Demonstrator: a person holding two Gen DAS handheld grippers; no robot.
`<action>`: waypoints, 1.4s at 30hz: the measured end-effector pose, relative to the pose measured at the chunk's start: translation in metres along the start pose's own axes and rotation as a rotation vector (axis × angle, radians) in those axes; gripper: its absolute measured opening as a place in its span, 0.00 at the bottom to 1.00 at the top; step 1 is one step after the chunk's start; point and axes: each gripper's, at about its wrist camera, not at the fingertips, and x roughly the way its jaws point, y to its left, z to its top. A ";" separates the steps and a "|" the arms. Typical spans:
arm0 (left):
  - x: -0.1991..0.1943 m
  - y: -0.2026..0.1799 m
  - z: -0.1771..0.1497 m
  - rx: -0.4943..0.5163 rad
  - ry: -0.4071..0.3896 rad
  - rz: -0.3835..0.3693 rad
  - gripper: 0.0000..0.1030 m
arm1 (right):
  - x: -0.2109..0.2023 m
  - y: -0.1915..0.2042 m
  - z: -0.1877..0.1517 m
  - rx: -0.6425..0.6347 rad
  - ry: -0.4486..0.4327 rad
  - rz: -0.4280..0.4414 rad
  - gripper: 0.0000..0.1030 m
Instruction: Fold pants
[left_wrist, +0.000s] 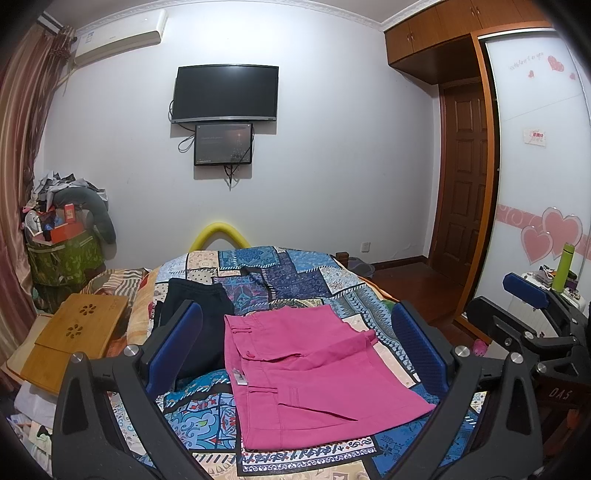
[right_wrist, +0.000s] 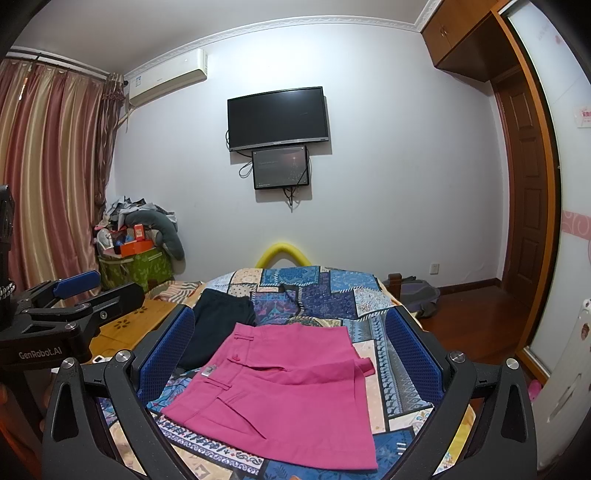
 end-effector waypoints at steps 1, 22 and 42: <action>0.002 0.000 -0.001 -0.001 0.004 -0.001 1.00 | 0.000 -0.001 0.002 0.000 0.002 0.000 1.00; 0.160 0.050 -0.041 -0.030 0.377 0.092 1.00 | 0.098 -0.049 -0.044 0.001 0.252 -0.068 1.00; 0.299 0.104 -0.099 0.039 0.732 0.087 0.77 | 0.225 -0.116 -0.108 0.050 0.654 0.071 0.67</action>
